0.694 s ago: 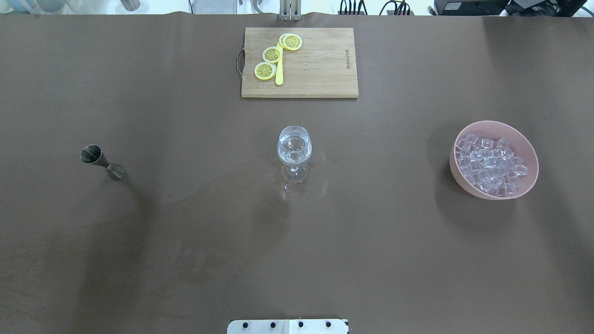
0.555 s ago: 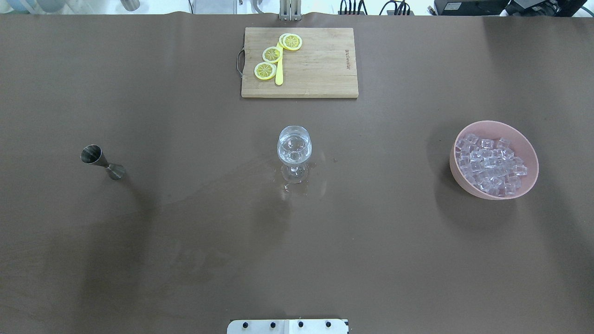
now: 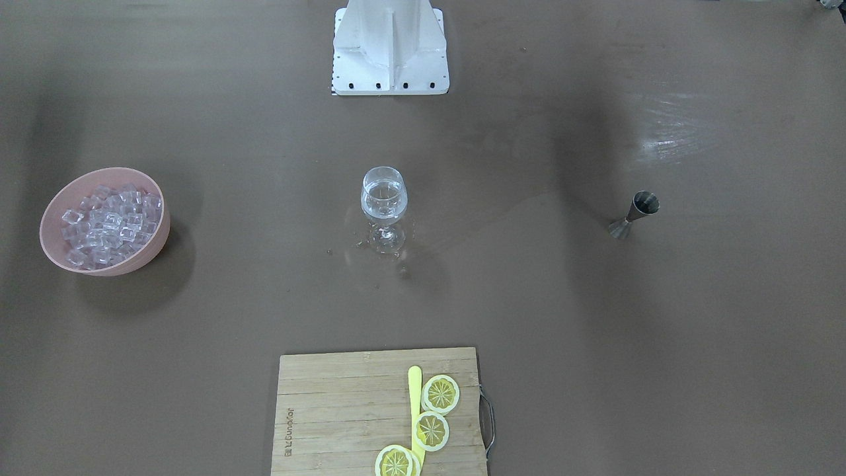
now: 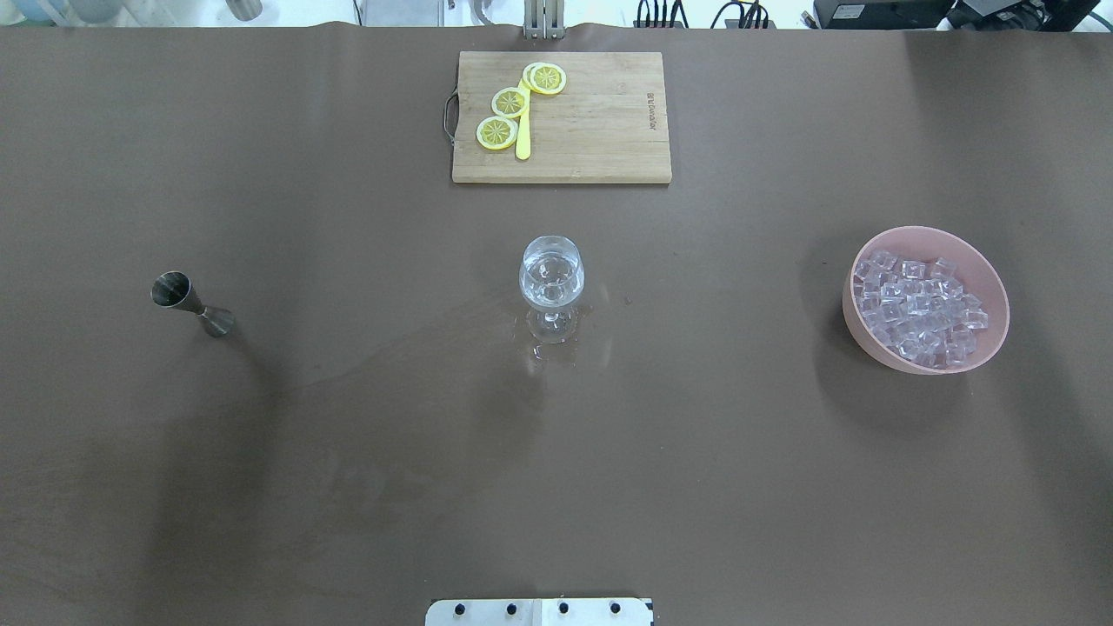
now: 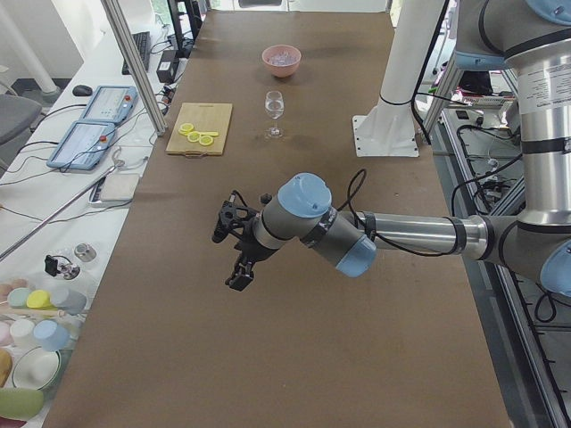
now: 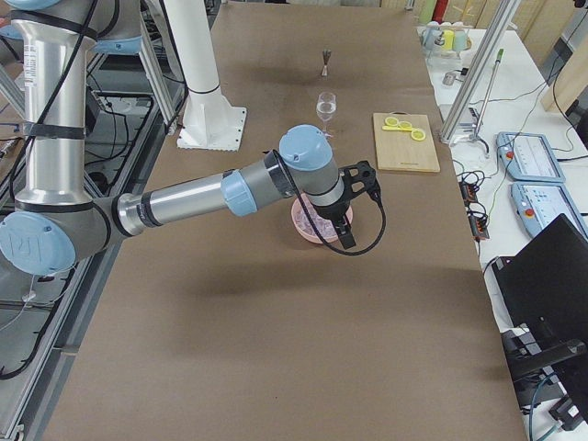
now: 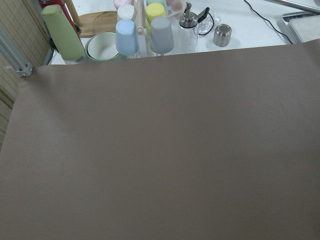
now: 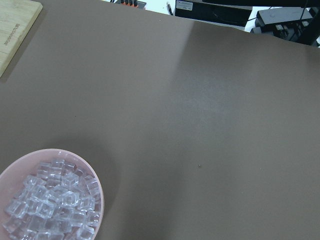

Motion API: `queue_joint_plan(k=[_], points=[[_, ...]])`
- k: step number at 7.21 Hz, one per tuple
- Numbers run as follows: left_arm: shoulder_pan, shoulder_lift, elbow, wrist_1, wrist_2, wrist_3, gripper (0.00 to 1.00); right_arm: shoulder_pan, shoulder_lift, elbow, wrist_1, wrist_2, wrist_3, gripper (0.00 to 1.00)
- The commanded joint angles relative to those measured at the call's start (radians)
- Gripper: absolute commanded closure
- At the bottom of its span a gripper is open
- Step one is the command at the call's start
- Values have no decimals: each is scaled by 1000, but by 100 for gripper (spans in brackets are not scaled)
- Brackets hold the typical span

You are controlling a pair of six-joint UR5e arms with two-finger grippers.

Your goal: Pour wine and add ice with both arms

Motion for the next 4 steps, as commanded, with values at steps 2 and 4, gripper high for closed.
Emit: queue_joint_plan(k=[2,4], points=[[2,40,84,-238,-65,-15,1,-2,3,-7,-2,86,124,0],[2,34,154,-247,-159,-13,1,-2,-3,-63,76,180,121,0]])
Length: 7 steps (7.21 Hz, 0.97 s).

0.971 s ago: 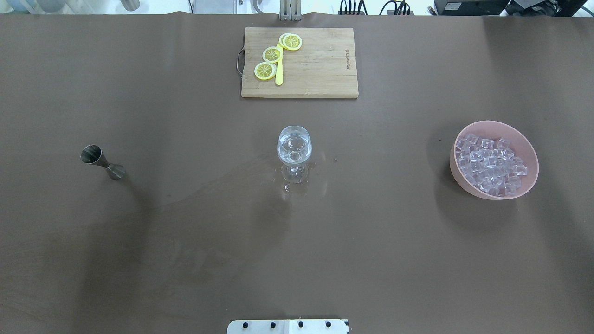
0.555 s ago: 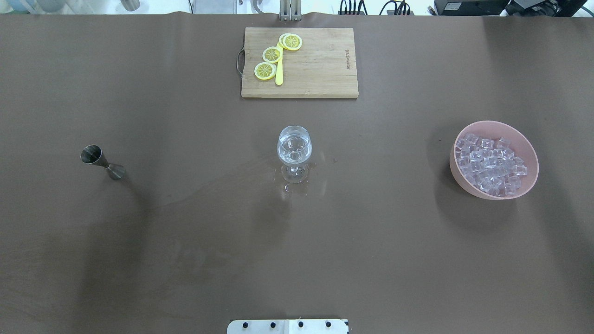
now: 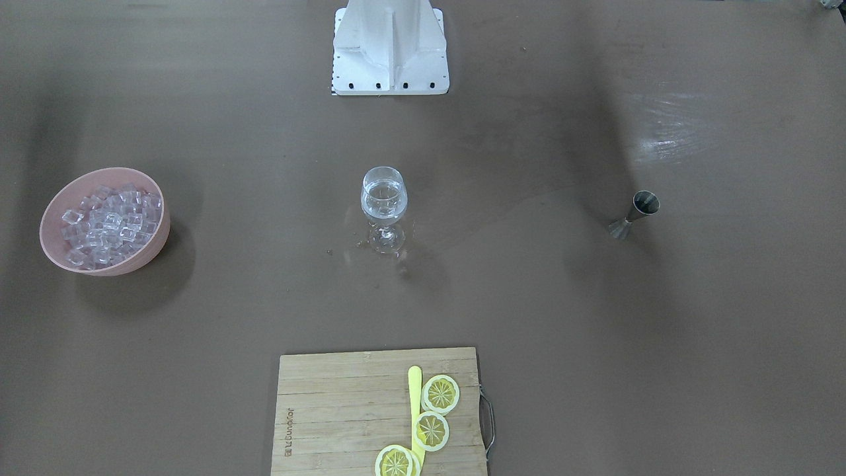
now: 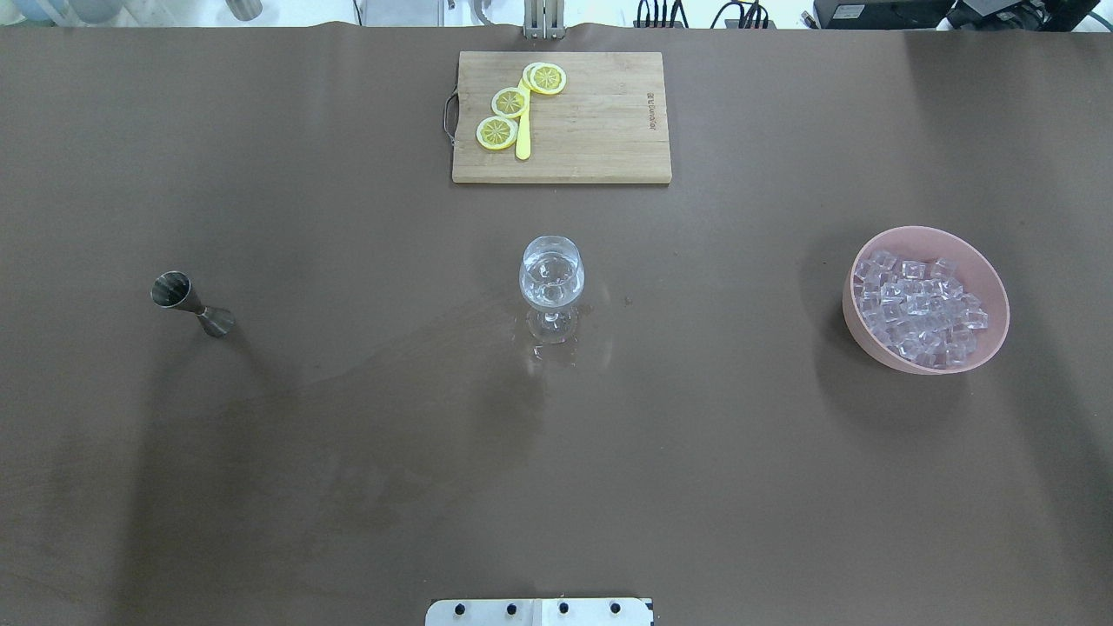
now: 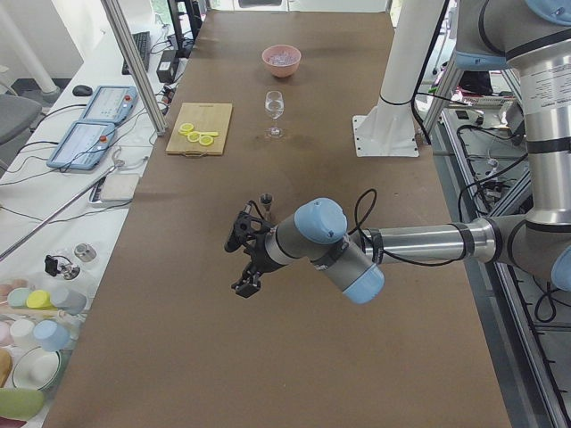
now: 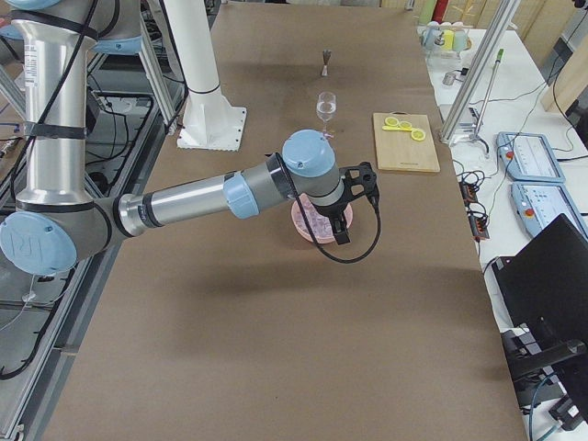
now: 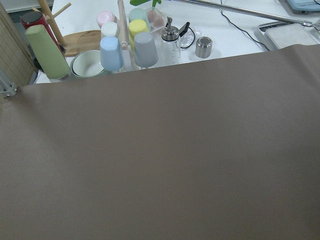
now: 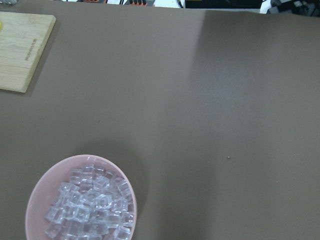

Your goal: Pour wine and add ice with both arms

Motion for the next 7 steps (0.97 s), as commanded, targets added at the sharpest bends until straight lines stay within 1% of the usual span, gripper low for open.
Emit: queue_joint_plan(k=[1,2,3,4,5,6,7], points=[[5,-10,32,-26,-60,-3,1,-5,-4,-63,152,50,11,0],[10,-17,32,-33,-63,-41,2,-34,-5,-63,182,78,14,0],[66,-48,30,-79,-89,-88,2,-52,-5,-55,198,99,14,0],[131,-53,32,-195,-84,-119,3,-72,-5,-55,239,98,23,0],[192,-53,41,-327,-68,-233,2,-92,-5,-54,268,97,84,0],[237,-45,81,-422,-11,-246,2,-122,-7,-55,315,86,124,0],[328,-41,108,-482,4,-248,2,-132,-8,-55,340,89,137,0]])
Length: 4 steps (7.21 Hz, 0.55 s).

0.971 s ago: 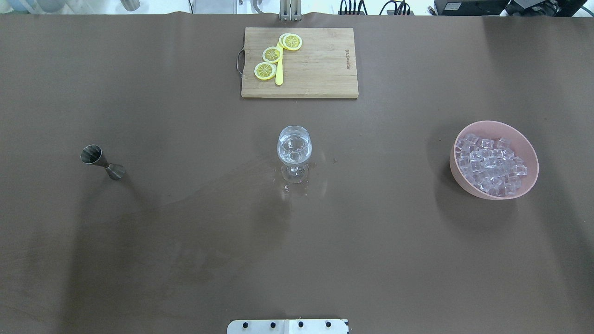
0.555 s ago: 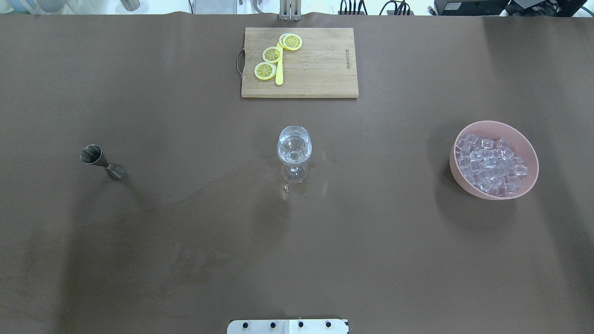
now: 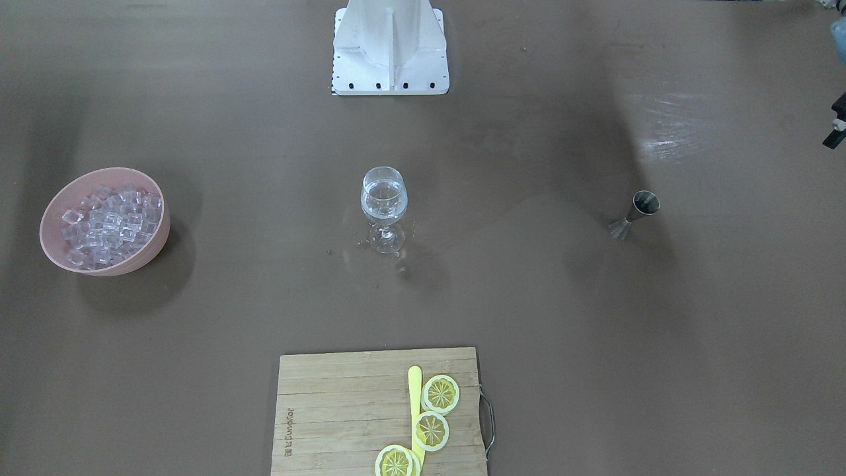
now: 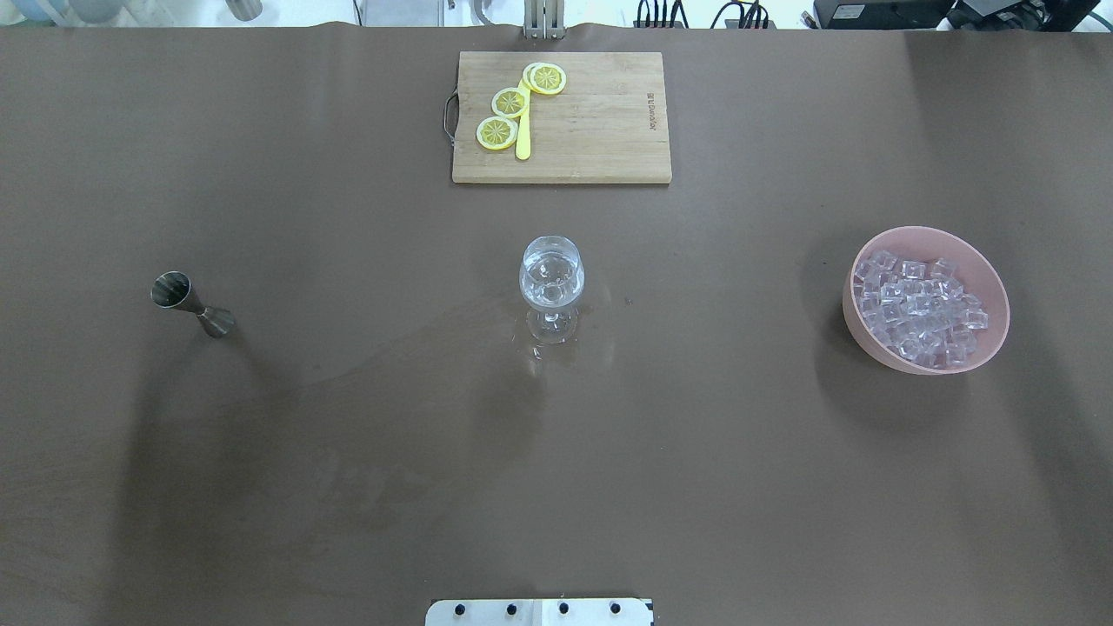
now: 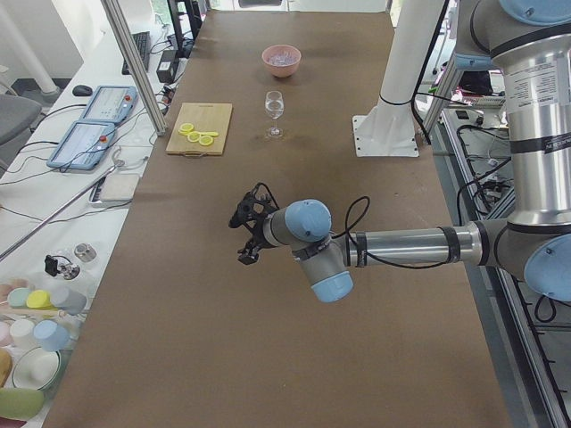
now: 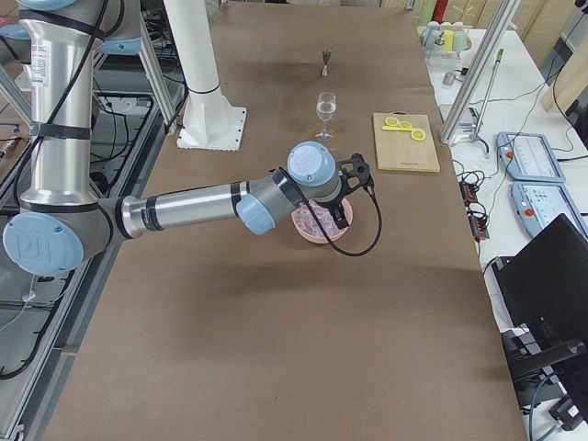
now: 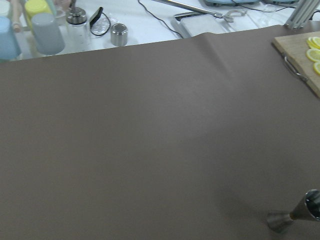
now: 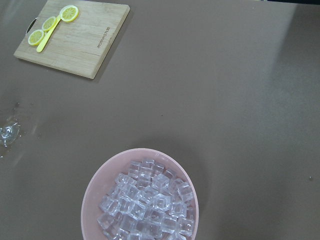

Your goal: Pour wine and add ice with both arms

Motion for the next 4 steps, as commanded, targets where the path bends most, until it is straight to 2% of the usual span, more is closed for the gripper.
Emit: queue_joint_plan(k=[1,2,3,4], points=[[167,7,37,-107,73,-17,3,-21,-15,0,55,5,32,0],[261,4,37,-133,170,-17,3,-21,-21,1,69,17,32,0],[339,4,38,-163,302,-16,3,-24,-46,0,145,16,32,0],[422,-10,38,-164,385,-20,3,-24,-61,3,162,2,32,0]])
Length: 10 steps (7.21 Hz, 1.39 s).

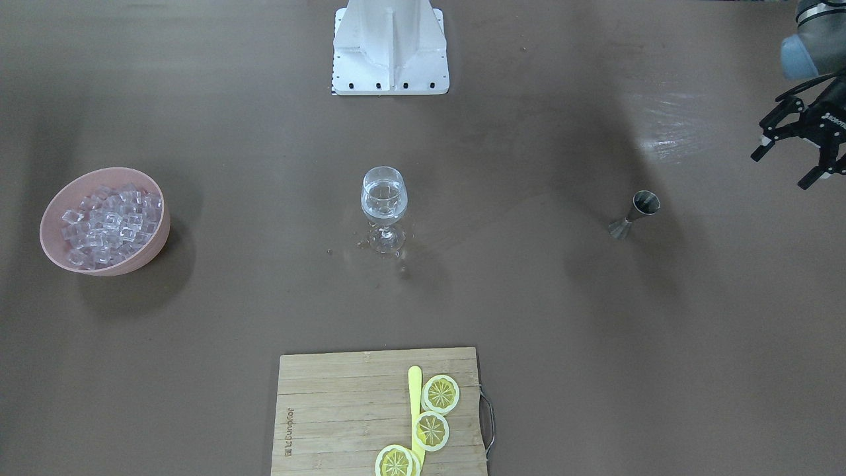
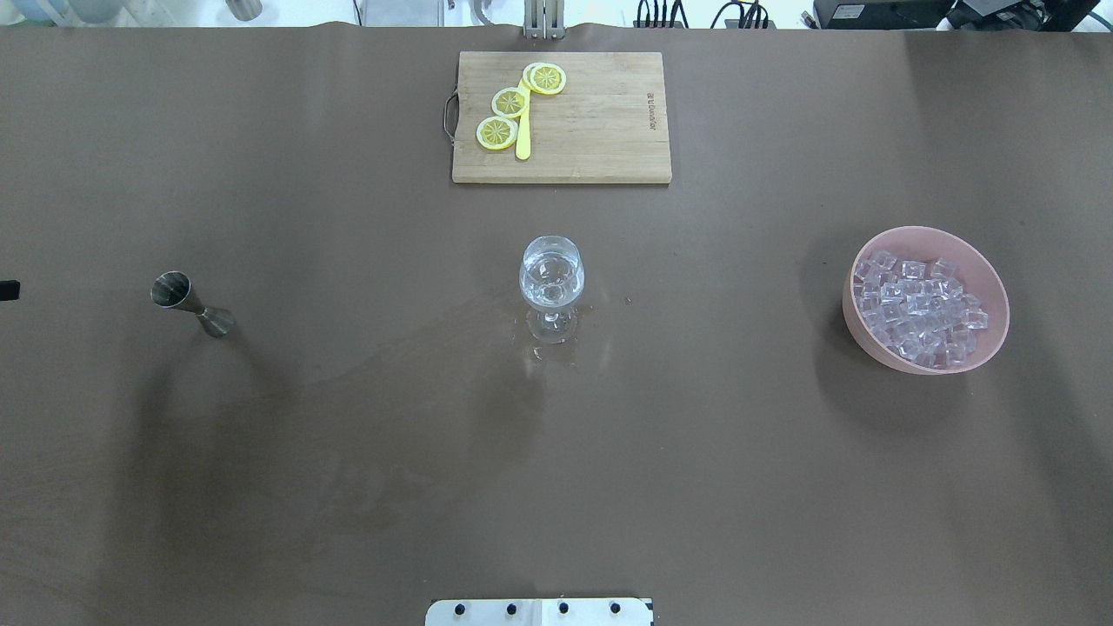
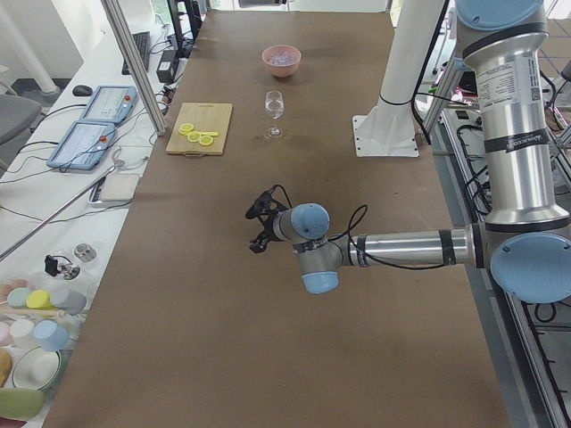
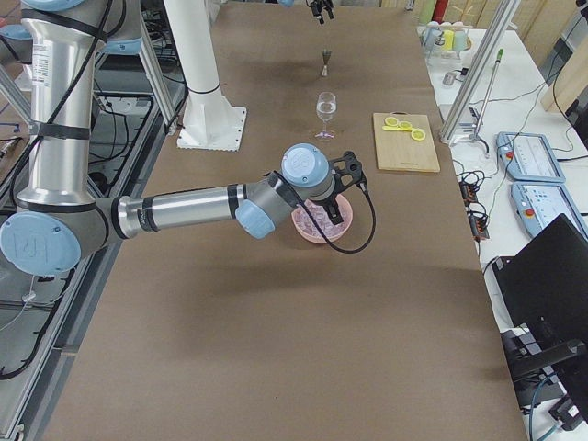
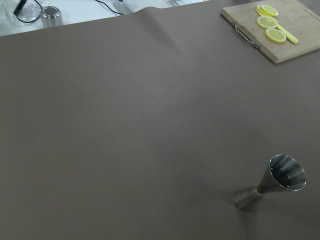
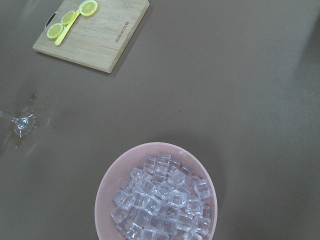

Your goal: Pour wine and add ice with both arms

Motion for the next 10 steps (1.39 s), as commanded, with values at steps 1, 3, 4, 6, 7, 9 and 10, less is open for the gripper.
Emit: queue_joint_plan(k=[1,3,4,6,7,9,10], points=[[172,-15,3,-24,200,-3,3,-9,-21,2,37,-53,0,0],[258,-18,19,-88,307,-5,3,-96,-7,2,17,-217,10,0],[292,-18,24,-123,355,-6,3,-119,34,3,-29,-251,81,0],[361,-20,102,-233,450,-9,3,-176,91,3,-72,-291,227,0],[390,-50,137,-269,487,-12,3,-188,97,5,-74,-294,247,0],[449,-81,145,-269,548,-14,3,-207,99,34,-74,-298,304,0],[461,-116,156,-266,568,-14,3,-207,97,32,-74,-298,304,0]])
